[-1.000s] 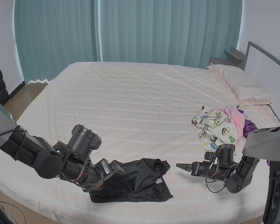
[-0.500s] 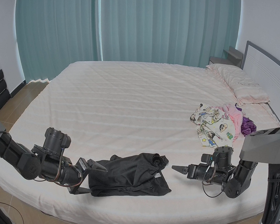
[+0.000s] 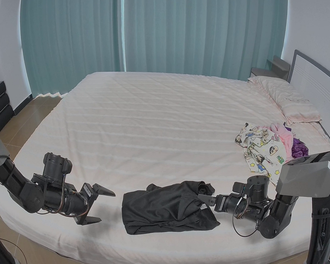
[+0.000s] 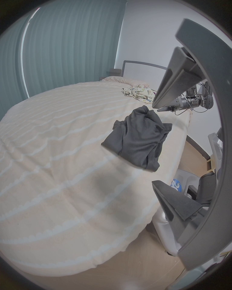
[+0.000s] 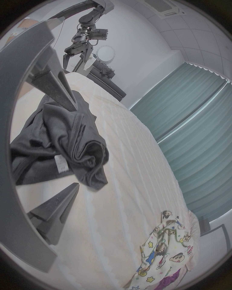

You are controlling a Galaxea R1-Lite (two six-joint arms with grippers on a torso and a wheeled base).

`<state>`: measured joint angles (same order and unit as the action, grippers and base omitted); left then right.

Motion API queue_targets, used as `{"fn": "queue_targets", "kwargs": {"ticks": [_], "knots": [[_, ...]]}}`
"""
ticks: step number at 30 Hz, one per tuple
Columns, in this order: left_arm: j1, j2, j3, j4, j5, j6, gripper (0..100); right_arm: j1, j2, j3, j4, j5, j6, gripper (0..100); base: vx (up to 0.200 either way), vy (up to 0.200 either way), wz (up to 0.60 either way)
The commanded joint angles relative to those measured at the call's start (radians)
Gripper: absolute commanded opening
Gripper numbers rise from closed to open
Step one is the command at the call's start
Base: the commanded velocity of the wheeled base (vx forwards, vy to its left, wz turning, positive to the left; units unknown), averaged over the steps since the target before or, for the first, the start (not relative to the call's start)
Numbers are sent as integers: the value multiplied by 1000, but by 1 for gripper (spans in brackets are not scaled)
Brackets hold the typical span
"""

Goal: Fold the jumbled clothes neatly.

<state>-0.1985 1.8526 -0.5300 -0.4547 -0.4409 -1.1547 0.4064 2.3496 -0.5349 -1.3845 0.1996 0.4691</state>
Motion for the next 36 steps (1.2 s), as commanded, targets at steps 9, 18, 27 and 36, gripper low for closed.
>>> {"fn": "queue_targets", "kwargs": {"ticks": [9, 18, 27, 36], "knots": [[-1, 17, 85, -116, 10, 1, 100, 123, 50, -140, 61, -100, -161, 100, 0, 0, 0], [-1, 20, 99, -150, 10, 0, 100, 123, 96, -160, 78, -178, -257, 0, 0, 0, 0], [-1, 19, 110, -151, 11, 1, 100, 106, -16, -51, 170, -178, -339, 0, 0, 0, 0], [-1, 19, 110, -151, 11, 1, 100, 80, -118, 4, 346, -170, -365, 0, 0, 0, 0]]}}
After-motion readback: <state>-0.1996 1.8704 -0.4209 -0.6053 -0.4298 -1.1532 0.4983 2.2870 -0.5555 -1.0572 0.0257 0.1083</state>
